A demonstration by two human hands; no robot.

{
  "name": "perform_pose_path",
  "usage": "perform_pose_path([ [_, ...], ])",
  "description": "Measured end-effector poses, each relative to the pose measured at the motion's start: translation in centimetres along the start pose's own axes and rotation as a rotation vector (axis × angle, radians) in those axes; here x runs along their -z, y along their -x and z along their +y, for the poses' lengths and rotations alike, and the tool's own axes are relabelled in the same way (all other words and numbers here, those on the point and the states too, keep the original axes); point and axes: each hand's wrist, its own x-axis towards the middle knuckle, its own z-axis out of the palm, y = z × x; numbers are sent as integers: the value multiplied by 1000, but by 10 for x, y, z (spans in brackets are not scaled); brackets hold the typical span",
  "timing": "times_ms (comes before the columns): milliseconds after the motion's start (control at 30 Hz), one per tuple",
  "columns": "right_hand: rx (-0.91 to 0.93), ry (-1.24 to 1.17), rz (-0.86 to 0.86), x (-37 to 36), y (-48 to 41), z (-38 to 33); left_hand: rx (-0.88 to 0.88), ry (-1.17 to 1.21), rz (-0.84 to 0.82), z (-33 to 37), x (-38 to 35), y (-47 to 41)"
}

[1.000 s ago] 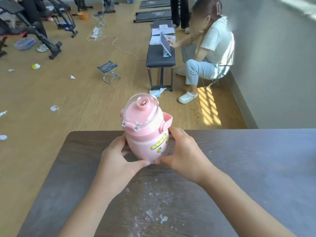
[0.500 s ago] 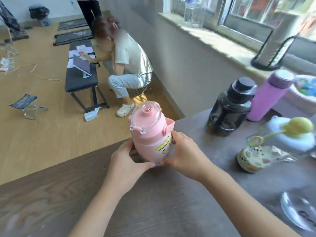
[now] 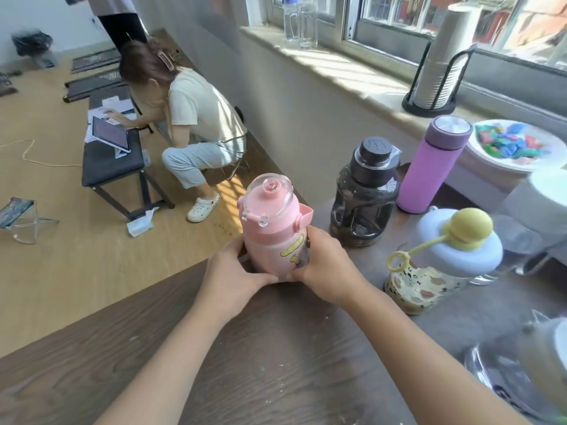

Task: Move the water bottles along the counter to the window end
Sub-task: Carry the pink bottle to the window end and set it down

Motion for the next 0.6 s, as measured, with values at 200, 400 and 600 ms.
perform_pose_path([
  [200, -37, 19, -10, 3, -6, 6, -7, -34, -15, 1, -8, -8],
  [400, -54, 1, 3, 1, -9, 11, 1, -38, -16, 0, -12, -11],
  [600, -60, -60, 16, -5, -6, 18, -32, -157, -31, 1, -10, -6],
])
